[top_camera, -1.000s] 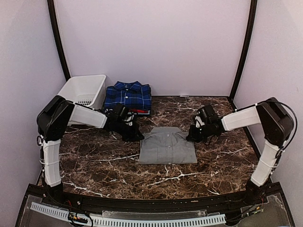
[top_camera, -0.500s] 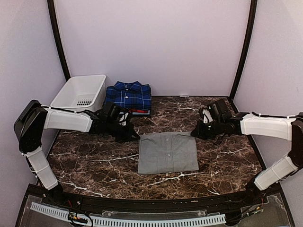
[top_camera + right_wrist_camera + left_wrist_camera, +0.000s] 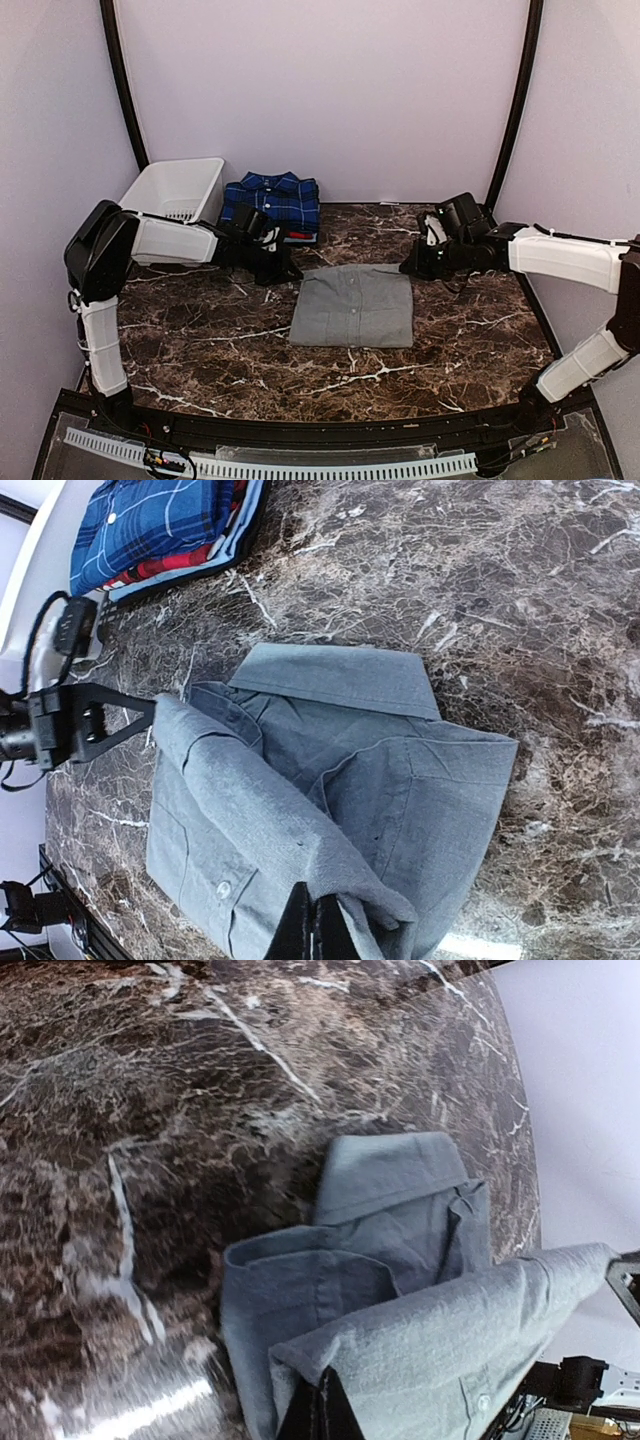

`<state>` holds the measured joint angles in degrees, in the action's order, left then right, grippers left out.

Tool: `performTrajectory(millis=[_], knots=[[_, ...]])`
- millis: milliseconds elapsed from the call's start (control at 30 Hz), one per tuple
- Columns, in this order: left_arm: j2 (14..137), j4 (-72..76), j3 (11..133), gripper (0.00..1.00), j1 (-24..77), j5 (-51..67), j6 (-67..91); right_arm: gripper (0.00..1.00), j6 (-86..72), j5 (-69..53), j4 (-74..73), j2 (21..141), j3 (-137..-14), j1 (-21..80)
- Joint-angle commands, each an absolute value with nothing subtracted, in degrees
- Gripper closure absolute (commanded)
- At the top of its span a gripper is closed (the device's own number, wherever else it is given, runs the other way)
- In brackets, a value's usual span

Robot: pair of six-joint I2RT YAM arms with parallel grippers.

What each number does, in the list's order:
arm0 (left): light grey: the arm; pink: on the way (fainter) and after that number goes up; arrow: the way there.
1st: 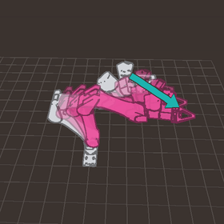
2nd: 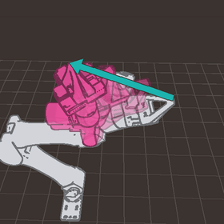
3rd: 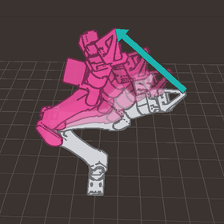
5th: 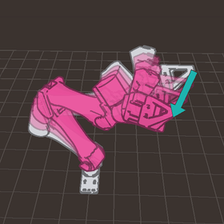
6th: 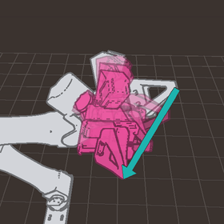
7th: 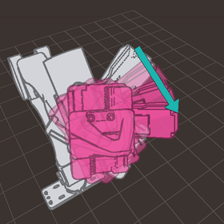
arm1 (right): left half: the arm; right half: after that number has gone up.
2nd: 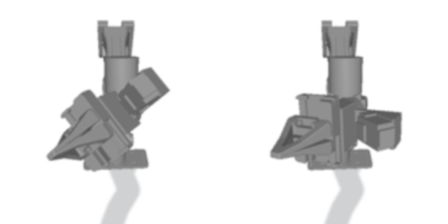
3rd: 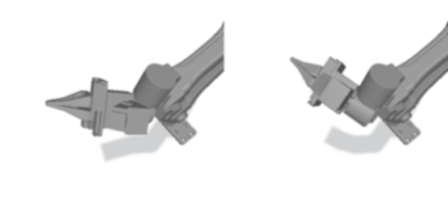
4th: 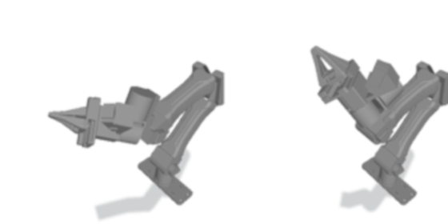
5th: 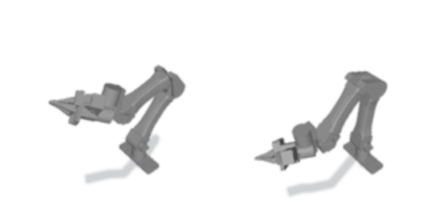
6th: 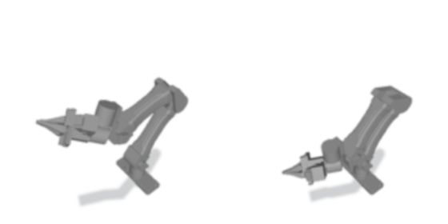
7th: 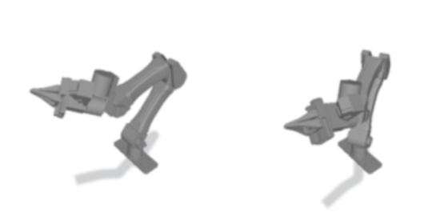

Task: Fold and stack the long sleeve shirts
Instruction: Fold the 2/3-rectangle-folded shirt at the center of the board.

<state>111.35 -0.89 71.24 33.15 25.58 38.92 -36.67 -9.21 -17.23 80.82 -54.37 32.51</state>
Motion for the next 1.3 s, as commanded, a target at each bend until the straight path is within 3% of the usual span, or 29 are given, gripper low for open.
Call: performTrajectory(millis=[0, 333, 567, 867, 1267], knots=[[118.73, -2.01, 76.29, 1.0, 32.56, 26.27, 37.14, 1.0, -36.12, -9.85, -16.61, 82.79, -57.94, 33.98], [127.37, -8.4, 83.38, 1.0, 32.6, 26.21, 35.04, 1.0, -35.31, -6.1, -17.62, 87.73, -65.9, 35.26], [127.4, -10.33, 81.98, 1.0, 33.37, 27.03, 33.93, 1.0, -35.57, -11.39, -10.27, 100.27, -63.13, 23.82], [124.6, -11.84, 80.98, 1.0, 34.77, 26.72, 33.18, 1.0, -34.49, -13.7, -9.35, 116.48, -67.43, 20.53], [112.15, -12.92, 82.9, 1.0, 33.34, 21.03, 35.93, 1.0, -32.62, -9.01, -12.01, 106.8, -62.46, 21.45]])
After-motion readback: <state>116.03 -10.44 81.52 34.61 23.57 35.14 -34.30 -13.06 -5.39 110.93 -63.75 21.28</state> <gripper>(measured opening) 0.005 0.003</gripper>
